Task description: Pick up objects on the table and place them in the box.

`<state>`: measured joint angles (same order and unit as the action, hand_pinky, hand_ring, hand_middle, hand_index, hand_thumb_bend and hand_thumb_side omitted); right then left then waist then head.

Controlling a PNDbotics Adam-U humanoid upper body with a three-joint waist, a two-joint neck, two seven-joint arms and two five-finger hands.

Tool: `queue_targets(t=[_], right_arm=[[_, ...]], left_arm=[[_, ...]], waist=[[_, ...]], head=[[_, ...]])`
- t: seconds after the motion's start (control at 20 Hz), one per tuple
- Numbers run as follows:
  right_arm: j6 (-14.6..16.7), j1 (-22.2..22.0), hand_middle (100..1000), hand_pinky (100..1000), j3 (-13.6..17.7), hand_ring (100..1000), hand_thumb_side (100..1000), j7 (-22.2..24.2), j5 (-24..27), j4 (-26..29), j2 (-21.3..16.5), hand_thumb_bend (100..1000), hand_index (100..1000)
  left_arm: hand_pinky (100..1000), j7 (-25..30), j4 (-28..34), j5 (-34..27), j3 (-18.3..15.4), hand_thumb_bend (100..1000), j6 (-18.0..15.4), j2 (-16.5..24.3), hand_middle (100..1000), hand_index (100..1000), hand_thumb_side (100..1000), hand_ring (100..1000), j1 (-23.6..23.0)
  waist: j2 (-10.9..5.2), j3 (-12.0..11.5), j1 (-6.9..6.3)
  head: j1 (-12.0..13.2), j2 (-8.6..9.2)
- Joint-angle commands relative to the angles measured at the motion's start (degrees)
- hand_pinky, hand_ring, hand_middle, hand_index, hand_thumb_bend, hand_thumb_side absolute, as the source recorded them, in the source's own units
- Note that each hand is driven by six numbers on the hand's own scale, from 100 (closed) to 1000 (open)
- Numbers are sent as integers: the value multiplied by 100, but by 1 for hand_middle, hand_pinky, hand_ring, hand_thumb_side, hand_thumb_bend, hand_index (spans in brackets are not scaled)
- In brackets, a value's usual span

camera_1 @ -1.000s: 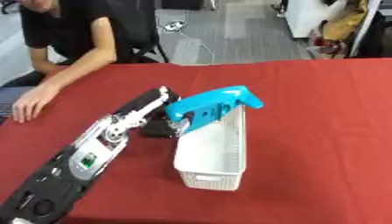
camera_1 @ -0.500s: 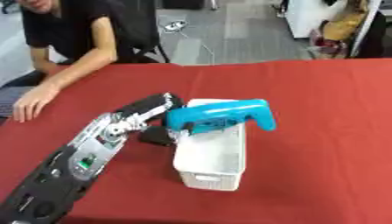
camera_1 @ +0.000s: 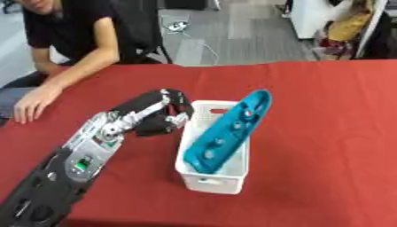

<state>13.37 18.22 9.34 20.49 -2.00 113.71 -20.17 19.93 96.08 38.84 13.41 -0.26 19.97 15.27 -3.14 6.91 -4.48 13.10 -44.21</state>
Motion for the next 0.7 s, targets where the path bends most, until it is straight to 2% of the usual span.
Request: queue_targets(t=[0.05, 0.7], right_arm=[[10, 37, 864, 816, 19, 881, 916, -1, 6, 88, -107, 100, 998], [13, 29, 864, 816, 26, 881, 917, -7, 4, 88, -118, 100, 998]], left_arm=[[671, -15, 200, 133, -144, 114, 17, 54, 826, 867, 1000, 736, 23], [686, -43, 334, 204, -245, 119, 78, 36, 838, 881, 1000, 748, -40]], waist=[[-45, -11, 30], [-43, -25, 36]], head=[[17, 9], [24, 9]])
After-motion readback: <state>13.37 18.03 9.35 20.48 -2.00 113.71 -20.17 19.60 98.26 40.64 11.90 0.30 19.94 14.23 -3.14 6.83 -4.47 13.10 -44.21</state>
